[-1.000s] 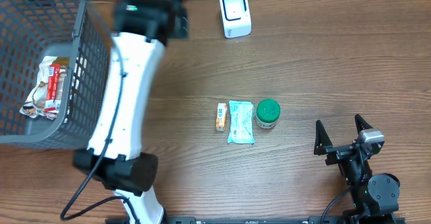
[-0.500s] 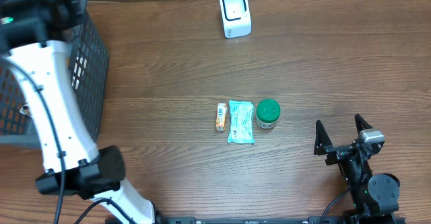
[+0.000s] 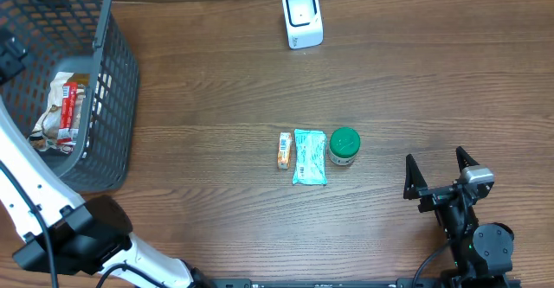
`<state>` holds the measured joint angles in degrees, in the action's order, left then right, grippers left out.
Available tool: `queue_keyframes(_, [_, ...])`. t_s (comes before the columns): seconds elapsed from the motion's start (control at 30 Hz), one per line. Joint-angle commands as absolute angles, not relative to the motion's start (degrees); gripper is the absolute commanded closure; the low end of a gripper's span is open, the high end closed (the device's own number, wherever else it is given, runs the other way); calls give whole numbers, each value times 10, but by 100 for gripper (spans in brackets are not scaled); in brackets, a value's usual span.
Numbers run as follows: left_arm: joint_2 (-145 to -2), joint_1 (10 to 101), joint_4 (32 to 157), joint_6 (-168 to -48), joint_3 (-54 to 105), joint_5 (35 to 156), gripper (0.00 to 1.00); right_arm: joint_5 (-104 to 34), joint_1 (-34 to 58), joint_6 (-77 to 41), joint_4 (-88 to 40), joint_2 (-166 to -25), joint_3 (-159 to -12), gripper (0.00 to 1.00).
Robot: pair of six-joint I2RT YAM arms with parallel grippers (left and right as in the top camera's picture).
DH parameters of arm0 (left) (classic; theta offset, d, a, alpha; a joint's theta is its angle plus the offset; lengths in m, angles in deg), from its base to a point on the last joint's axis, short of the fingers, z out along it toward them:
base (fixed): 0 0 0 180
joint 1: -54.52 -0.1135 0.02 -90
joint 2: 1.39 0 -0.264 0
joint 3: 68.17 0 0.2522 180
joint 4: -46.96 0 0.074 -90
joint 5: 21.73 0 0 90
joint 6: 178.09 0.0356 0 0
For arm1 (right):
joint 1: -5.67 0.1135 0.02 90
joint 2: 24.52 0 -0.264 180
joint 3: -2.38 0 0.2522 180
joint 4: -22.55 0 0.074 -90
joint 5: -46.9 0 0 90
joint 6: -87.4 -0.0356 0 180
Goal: Scan the item barcode
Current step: 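Grasp the Pantree snack bag with red stick in the basket, left gripper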
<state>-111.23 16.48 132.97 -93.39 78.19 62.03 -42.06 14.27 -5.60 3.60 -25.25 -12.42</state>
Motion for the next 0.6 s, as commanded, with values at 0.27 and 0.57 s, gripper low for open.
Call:
queue_keyframes(0.27, [-1207,155,1258,-831,662,675,1,-425,139,-55,40,-247,-119,0])
queue_keyframes(0.57, [-1309,155,1230,-751,662,678,5,-425,139,-55,40,-247,-118,0])
